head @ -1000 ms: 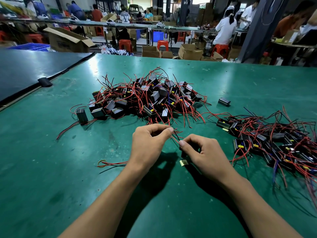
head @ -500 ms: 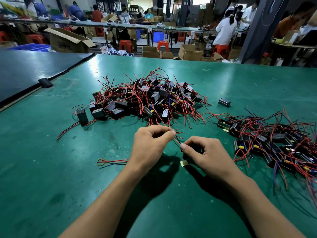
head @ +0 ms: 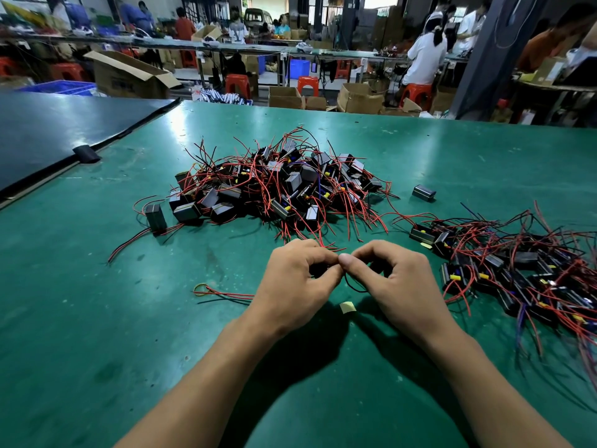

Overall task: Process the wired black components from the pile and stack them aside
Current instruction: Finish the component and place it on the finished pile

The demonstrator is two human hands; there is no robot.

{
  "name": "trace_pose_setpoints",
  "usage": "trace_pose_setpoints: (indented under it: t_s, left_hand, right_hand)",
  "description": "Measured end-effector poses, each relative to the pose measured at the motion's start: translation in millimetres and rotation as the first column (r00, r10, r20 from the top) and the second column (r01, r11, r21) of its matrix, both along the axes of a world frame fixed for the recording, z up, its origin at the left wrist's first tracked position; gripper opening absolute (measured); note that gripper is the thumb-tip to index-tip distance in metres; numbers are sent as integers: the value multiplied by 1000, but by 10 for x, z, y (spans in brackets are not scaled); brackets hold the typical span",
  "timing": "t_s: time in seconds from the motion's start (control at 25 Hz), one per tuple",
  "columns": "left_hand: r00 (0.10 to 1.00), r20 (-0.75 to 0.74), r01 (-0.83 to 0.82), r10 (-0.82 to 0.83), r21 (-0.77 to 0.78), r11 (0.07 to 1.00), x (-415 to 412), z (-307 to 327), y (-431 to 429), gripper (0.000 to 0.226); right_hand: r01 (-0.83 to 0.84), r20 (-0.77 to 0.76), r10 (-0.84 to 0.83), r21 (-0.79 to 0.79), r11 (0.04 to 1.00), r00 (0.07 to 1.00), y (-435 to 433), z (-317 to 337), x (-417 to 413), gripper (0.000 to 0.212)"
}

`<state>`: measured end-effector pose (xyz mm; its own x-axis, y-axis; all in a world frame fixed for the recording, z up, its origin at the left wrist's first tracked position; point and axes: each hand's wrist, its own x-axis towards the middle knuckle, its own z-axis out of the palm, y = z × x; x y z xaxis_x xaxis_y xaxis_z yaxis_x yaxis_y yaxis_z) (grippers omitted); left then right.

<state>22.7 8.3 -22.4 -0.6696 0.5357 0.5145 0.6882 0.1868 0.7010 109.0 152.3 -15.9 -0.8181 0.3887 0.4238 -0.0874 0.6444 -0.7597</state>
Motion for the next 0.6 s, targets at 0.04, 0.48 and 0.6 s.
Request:
trace_pose_setpoints:
  t_s: [0.04,0.48,0.6]
  left_hand:
    - [1000,2,0,1,-3,1000,8,-12,8,5]
    - [1000,-9,-13,12,-37,999,36,-77,45,5]
    - [999,37,12,-12,-8,1000,-2,-52,27,6]
  right_hand:
    - [3,9,-3,-2,1000,1000,-2,-1,-1,18]
    - [145,100,-137,-76,987,985,-43,-84,-50,27]
    - [-7,79,13,-81,997,997,26,-16,15,8]
